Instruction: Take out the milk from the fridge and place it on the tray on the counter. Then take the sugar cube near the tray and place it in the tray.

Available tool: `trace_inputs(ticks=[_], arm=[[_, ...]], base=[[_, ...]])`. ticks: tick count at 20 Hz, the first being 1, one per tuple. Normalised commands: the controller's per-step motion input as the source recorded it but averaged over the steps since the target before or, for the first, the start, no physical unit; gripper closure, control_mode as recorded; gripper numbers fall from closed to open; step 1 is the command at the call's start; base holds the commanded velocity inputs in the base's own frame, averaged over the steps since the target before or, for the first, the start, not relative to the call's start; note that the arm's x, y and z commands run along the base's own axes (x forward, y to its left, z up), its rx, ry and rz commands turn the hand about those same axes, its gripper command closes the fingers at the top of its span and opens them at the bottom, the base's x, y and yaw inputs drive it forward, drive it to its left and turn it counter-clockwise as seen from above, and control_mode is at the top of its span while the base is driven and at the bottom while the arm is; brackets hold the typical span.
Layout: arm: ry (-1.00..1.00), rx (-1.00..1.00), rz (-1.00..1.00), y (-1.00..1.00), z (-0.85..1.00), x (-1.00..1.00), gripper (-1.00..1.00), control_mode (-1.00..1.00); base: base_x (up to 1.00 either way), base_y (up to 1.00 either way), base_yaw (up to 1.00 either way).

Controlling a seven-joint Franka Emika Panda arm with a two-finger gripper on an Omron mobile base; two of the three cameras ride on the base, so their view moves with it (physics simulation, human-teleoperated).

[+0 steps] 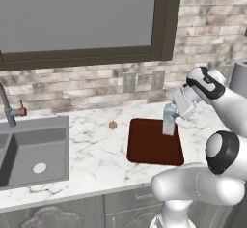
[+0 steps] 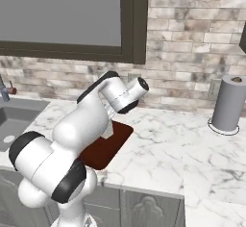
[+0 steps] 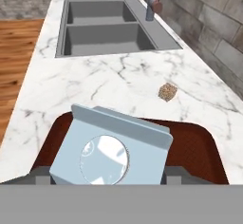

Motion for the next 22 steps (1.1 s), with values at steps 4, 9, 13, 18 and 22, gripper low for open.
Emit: trace_inputs(ticks=[4, 9, 13, 18, 22], arm=[[0.0, 0.01, 0.04, 0.0, -0.3, 0.06, 1.0, -1.0], [0.0, 0.0, 0.04, 0.0, -0.3, 0.09, 1.0, -1.0], [-0.02, 0.0, 0.03, 0.0, -0.25, 0.07, 1.0, -1.0], [-0.03, 0.0, 0.02, 0.0, -0.19, 0.03, 1.0, -1.0], [0.0, 0.0, 0.02, -0.01, -0.17, 0.08, 1.0, -1.0]], base=[[0.0, 0.0, 0.0], [0.0, 0.0, 0.0], [0.0, 0.0, 0.0], [0.0, 0.0, 0.0], [0.0, 0.0, 0.0]])
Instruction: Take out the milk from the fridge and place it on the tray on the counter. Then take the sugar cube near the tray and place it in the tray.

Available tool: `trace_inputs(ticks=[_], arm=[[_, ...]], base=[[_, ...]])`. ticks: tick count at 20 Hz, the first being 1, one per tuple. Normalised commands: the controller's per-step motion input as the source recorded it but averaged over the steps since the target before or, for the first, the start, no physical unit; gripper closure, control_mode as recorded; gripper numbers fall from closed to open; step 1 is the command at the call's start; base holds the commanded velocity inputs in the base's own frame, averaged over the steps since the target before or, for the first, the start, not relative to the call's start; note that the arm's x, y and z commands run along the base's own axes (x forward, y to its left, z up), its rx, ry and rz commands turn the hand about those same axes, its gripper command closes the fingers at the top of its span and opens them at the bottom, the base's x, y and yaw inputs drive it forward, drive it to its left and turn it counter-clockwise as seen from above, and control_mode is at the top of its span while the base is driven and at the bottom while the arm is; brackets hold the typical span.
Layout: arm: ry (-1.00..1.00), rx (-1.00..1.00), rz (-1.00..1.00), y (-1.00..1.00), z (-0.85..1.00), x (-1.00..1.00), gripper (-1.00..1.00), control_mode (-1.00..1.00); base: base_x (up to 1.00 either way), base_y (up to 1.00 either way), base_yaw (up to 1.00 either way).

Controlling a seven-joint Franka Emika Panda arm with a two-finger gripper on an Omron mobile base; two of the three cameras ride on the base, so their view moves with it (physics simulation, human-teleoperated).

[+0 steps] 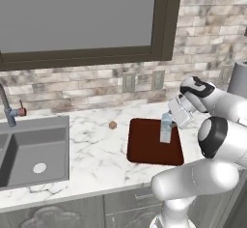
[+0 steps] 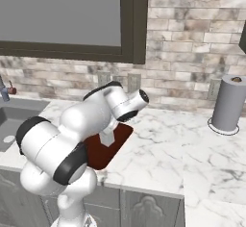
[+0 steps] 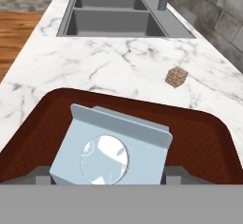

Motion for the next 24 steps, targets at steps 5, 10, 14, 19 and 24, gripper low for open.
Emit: trace_inputs(ticks=[5, 10, 14, 19, 24], arm=[[0.0, 0.0, 0.03, -0.02, -0.22, 0.11, 1.0, -1.0], [0.0, 0.0, 0.02, -0.04, -0.2, 0.05, 1.0, -1.0], [0.0, 0.0, 0.01, -0.06, -0.18, 0.0, 1.0, -1.0], [0.0, 0.0, 0.0, -0.07, -0.19, 0.0, 1.0, -1.0], [0.0, 0.0, 0.01, -0.04, -0.15, 0.0, -1.0, -1.0]], base=[[0.0, 0.0, 0.0], [0.0, 0.0, 0.0], [0.0, 0.0, 0.0], [0.0, 0.0, 0.0], [0.0, 0.0, 0.0]])
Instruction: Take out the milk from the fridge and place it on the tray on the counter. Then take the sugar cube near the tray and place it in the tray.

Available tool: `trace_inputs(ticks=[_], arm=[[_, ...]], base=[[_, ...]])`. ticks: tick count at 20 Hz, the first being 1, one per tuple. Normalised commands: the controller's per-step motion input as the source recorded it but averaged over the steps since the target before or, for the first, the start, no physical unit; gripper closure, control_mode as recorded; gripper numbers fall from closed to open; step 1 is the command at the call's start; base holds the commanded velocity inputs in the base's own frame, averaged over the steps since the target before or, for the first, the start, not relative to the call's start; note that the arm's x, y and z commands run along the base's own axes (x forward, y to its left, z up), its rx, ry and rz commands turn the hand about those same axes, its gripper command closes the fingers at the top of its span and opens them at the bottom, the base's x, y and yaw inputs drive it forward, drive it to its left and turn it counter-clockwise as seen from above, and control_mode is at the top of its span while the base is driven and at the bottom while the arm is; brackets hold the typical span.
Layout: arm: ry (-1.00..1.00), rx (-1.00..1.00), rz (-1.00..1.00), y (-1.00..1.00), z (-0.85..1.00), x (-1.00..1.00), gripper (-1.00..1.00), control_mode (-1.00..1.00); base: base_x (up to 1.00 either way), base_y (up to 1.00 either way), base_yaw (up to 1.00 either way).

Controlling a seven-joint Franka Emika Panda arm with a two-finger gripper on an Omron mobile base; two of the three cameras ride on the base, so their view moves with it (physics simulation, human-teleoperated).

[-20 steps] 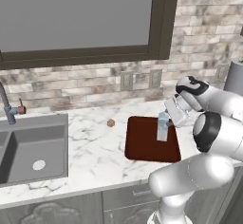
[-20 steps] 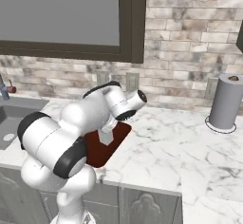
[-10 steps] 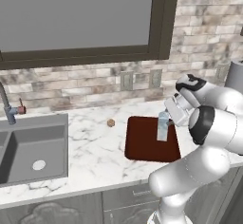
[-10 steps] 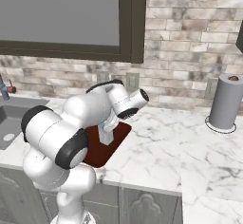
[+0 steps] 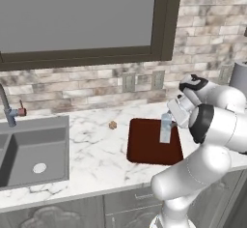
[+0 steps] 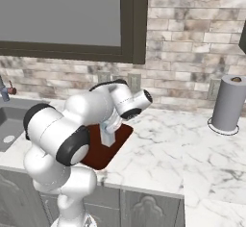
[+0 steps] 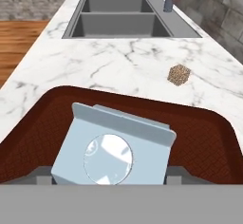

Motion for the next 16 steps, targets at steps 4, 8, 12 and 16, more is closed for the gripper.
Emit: trace_inputs(ticks=[4, 8, 12, 16], arm=[[0.0, 0.0, 0.0, 0.0, 0.0, 0.0, -1.0, -1.0], [0.0, 0.0, 0.0, 0.0, 0.0, 0.0, -1.0, -1.0], [0.0, 0.0, 0.0, 0.0, 0.11, -0.01, -1.0, -1.0], [0.0, 0.0, 0.0, 0.0, 0.38, 0.0, -1.0, -1.0]], base=[[0.0, 0.0, 0.0], [0.0, 0.0, 0.0], [0.0, 0.0, 0.0], [0.0, 0.0, 0.0]])
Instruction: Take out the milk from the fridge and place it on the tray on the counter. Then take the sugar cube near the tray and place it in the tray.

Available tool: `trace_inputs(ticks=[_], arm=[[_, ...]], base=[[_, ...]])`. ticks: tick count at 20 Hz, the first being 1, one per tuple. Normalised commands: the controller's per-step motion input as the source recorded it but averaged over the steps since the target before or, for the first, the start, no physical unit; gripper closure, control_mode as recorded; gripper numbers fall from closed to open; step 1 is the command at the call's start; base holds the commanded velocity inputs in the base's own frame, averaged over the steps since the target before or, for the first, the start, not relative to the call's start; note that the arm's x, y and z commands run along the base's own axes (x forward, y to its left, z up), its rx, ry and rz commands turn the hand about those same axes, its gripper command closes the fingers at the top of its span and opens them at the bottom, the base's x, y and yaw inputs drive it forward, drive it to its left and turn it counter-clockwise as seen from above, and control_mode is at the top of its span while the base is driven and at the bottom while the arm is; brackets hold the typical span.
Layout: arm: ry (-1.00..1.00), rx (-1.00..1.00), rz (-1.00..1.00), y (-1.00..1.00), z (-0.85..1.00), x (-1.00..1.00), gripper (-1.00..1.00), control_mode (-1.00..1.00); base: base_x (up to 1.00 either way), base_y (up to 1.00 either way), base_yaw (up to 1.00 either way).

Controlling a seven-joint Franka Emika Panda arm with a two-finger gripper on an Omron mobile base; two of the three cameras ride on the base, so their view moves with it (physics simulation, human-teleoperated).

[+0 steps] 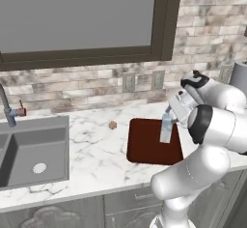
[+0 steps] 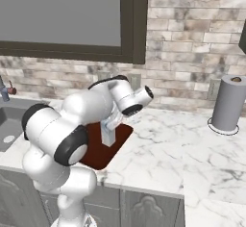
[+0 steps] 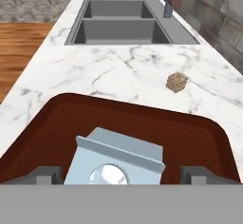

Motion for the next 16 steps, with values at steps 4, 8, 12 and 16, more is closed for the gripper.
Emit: trace_inputs(ticks=[4, 8, 12, 16], arm=[[0.0, 0.0, 0.0, 0.0, 0.44, -0.04, -1.0, -1.0], [0.0, 0.0, 0.0, 0.0, 0.45, -0.01, -1.0, -1.0], [0.0, -0.01, 0.0, 0.04, 0.53, -0.05, -1.0, -1.0], [-0.01, -0.09, 0.0, 0.28, 0.33, -0.35, -1.0, -1.0]], base=[[0.0, 0.0, 0.0], [0.0, 0.0, 0.0], [0.0, 0.0, 0.0], [0.0, 0.0, 0.0]])
